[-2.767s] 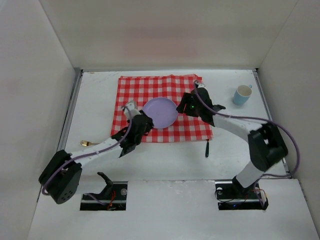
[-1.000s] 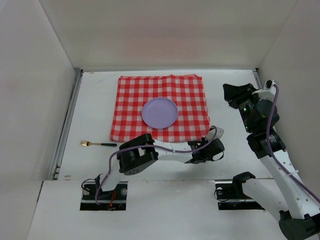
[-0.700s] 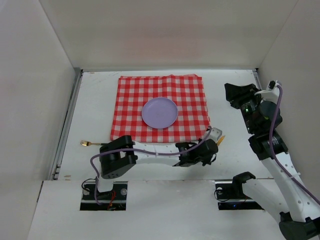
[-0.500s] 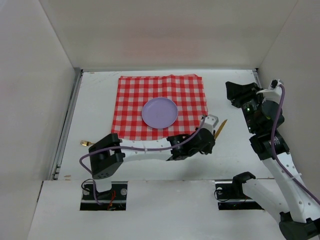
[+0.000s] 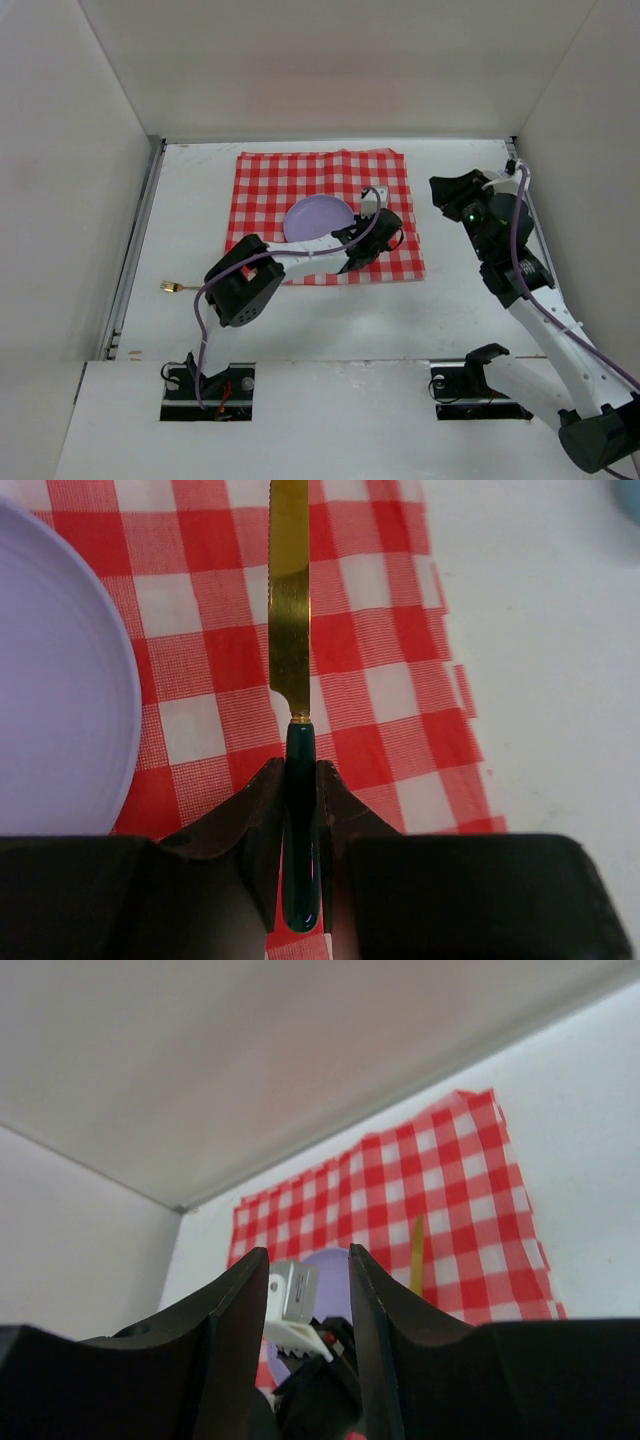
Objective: Set the dinner table for one person
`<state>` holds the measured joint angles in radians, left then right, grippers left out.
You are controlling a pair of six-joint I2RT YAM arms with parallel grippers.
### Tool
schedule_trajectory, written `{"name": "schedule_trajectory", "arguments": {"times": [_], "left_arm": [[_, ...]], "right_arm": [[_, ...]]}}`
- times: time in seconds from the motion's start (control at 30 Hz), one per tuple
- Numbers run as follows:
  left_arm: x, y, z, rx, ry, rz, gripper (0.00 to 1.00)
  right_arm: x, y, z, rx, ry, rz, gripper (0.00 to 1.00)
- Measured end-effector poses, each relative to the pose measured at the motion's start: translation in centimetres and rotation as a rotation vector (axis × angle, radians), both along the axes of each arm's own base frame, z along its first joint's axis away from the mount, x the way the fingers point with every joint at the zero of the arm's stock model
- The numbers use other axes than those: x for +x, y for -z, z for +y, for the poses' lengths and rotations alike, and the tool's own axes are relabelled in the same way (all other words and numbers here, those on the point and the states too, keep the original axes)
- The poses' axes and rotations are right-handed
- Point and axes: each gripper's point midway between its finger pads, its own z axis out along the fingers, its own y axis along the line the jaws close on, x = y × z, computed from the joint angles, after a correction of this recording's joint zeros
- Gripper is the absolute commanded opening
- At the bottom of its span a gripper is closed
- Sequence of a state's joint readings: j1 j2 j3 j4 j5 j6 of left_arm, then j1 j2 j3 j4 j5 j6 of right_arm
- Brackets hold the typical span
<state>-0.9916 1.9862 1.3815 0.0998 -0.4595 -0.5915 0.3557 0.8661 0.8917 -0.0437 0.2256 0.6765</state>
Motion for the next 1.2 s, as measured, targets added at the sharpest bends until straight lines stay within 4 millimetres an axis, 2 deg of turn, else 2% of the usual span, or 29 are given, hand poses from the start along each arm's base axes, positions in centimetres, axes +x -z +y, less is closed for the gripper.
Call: {"name": "schedule_trajectory", "arguments": {"times": [0.17,0.3,0.5,0.83,0.9,1.03,1.1,1.2], "left_arm": [[0.8,3.1,0.4,0.074,-0.048,0.03,0.03],[1.2,3.6,0.8,0.101,-0.082,0.03,0.03],[2.2,3.6,0.7,0.099,-0.119,0.023,0.03],[3.4,6.3,1.3,0.13,-0.15,0.055,0.06],[3.5,6.2,1.2,0.125,-0.152,0.053,0.13],[3.5,6.2,1.1,0.127,-0.15,0.053,0.36],[3.4,6.1,0.9,0.12,-0.147,0.049,0.44],[2.7,5.8,1.2,0.117,-0.139,0.044,0.48]], "right_arm": [[0.9,4.4,0.9,-0.037,-0.018,0.099,0.44],[1.2,6.5,1.5,-0.056,-0.04,0.143,0.44],[1.4,7.8,2.3,-0.055,-0.072,0.154,0.44],[1.3,8.8,2.6,-0.053,-0.095,0.163,0.48],[1.2,9.1,2.6,-0.055,-0.095,0.168,0.5],[1.2,9.1,2.6,-0.054,-0.094,0.168,0.53],[1.2,9.1,2.6,-0.054,-0.093,0.168,0.55],[1.3,9.1,2.4,-0.054,-0.089,0.168,0.57]]}}
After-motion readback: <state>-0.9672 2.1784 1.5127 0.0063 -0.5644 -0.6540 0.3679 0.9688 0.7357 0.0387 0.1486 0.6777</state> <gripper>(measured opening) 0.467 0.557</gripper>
